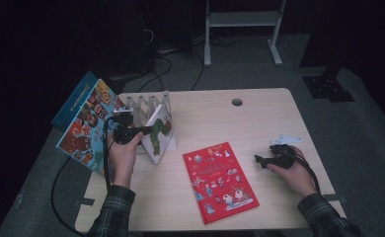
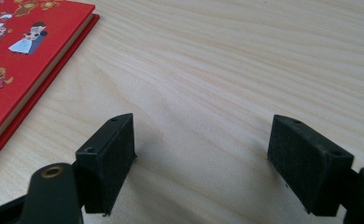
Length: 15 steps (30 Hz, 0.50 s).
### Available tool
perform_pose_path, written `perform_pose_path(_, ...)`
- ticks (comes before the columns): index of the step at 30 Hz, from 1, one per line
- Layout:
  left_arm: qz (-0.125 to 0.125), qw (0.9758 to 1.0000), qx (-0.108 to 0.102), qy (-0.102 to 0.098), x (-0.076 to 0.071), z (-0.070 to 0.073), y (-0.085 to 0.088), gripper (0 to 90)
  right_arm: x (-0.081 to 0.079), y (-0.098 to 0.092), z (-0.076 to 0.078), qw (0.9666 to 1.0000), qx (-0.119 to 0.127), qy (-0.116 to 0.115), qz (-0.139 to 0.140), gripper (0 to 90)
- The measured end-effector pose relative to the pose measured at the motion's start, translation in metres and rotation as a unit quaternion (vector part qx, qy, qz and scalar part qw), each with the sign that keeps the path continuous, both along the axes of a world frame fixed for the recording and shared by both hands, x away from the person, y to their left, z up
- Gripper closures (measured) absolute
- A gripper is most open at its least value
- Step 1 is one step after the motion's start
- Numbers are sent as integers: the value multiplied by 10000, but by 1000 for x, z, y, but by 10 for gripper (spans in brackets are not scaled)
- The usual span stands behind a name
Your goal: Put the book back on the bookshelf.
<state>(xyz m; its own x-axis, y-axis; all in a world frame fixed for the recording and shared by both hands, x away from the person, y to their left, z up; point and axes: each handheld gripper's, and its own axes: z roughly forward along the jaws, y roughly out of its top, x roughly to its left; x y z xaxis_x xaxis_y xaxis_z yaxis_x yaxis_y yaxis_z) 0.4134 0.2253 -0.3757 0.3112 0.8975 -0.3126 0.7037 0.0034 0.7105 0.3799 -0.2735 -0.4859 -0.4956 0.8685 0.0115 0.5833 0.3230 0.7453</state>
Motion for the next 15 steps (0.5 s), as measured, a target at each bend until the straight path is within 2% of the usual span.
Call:
perform_pose_path(5,-185,9996,-96,215,0,-3,-10,711,0,0,0,10000,-1,0,5,216)
perform_pose_path(9,-323,9992,-157,201,-1,-3,-16,679,0,0,0,10000,-4,-2,8,216)
perform_pose_path(12,-539,9971,-438,298,0,-4,-19,624,0,0,0,10000,-5,-2,8,216)
perform_pose_path(15,-718,9960,-420,334,-4,-3,-27,579,0,0,0,10000,0,-2,9,216)
